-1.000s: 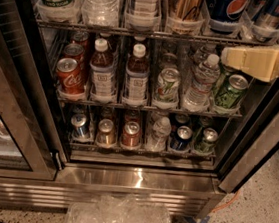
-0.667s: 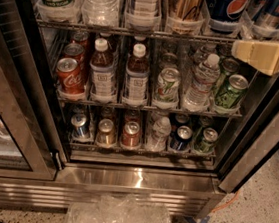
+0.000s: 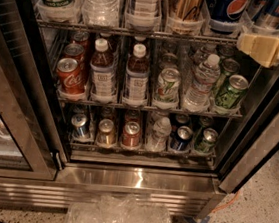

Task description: Pick redbull can from top shelf of fridge

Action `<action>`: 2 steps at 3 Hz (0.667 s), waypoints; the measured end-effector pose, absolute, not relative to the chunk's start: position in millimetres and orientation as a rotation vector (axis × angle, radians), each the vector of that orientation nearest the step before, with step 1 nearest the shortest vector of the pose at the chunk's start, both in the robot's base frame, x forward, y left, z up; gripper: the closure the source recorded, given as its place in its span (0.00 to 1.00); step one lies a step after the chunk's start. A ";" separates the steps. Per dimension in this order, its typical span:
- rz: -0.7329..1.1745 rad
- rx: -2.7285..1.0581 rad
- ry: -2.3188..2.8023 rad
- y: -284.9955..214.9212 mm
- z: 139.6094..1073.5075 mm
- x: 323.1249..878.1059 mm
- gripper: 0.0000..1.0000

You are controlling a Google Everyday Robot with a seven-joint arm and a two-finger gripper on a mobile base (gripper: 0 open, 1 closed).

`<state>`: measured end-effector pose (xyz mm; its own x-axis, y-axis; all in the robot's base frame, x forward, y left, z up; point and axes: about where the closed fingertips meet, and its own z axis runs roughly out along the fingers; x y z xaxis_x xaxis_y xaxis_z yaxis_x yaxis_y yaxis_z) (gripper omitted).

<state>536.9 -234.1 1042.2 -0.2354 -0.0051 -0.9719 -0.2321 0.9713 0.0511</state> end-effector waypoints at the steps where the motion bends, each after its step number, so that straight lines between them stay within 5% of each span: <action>1: 0.173 -0.153 1.780 -245.1 1045.9 545.6 0.40; 2: 0.138 -0.133 1.760 -256.6 1051.4 551.9 0.40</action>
Offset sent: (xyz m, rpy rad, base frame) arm 0.0305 -0.0332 0.0208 -0.0353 -0.0669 -0.1215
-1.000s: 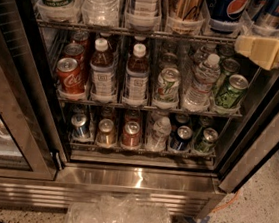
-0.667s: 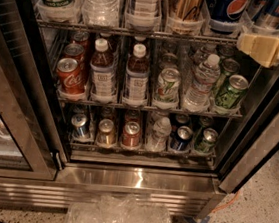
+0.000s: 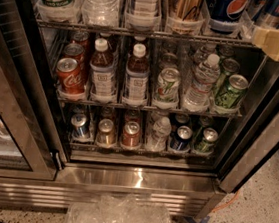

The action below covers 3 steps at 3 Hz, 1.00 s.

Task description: Pick redbull can from top shelf of fridge

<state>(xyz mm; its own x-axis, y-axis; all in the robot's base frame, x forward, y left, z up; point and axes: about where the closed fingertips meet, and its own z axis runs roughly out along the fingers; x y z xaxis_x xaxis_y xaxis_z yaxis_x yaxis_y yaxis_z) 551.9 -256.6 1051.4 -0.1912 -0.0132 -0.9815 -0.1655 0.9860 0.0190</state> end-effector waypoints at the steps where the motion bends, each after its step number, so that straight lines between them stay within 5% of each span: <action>1: 0.108 -0.128 1.738 -266.2 1060.0 560.3 0.39; 3: 0.102 -0.142 1.724 -270.6 1065.6 595.9 0.43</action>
Offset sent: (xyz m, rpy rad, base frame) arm 0.0501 -0.0170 0.0208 -0.0263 -0.0367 -0.0353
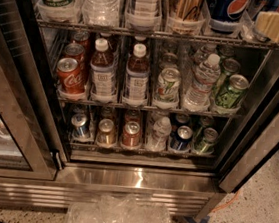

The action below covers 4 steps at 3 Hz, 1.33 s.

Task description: Pick redbull can from top shelf of fridge

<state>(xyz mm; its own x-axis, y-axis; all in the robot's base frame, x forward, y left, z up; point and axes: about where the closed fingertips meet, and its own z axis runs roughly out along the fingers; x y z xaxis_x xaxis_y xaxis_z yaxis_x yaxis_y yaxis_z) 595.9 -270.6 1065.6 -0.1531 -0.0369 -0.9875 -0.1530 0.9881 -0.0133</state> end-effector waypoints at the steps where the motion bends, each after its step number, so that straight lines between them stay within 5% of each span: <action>1: 0.105 -0.148 1.718 -269.8 1068.3 615.4 0.43; 4: 0.063 -0.141 1.691 -283.4 1087.1 647.7 0.43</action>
Offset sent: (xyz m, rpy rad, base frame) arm 0.0565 -0.0082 0.0178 -0.0050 -0.0210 -0.0228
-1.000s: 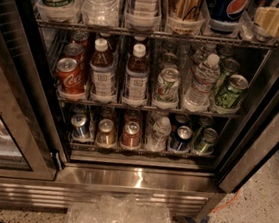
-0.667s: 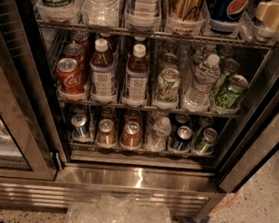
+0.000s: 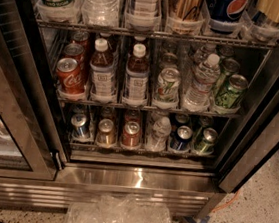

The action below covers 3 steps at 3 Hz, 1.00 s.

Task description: Pick redbull can from top shelf of fridge

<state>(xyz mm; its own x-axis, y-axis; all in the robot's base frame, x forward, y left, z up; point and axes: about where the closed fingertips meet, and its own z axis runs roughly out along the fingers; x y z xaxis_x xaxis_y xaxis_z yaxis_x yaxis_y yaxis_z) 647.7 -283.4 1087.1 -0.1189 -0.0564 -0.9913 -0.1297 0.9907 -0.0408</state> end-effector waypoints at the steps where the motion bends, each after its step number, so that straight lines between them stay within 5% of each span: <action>1: 0.052 -0.121 1.693 -289.7 1085.0 652.9 0.62; 3: 0.051 -0.118 1.693 -290.5 1085.5 653.2 1.00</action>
Offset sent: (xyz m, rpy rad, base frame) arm 0.0047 -0.0057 -0.0019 0.0040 0.0016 -0.0172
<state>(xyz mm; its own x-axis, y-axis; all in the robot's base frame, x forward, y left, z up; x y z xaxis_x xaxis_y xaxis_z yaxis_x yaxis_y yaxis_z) 653.2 -290.5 1085.5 -0.1212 -0.0480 -0.9915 -0.1081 0.9935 -0.0349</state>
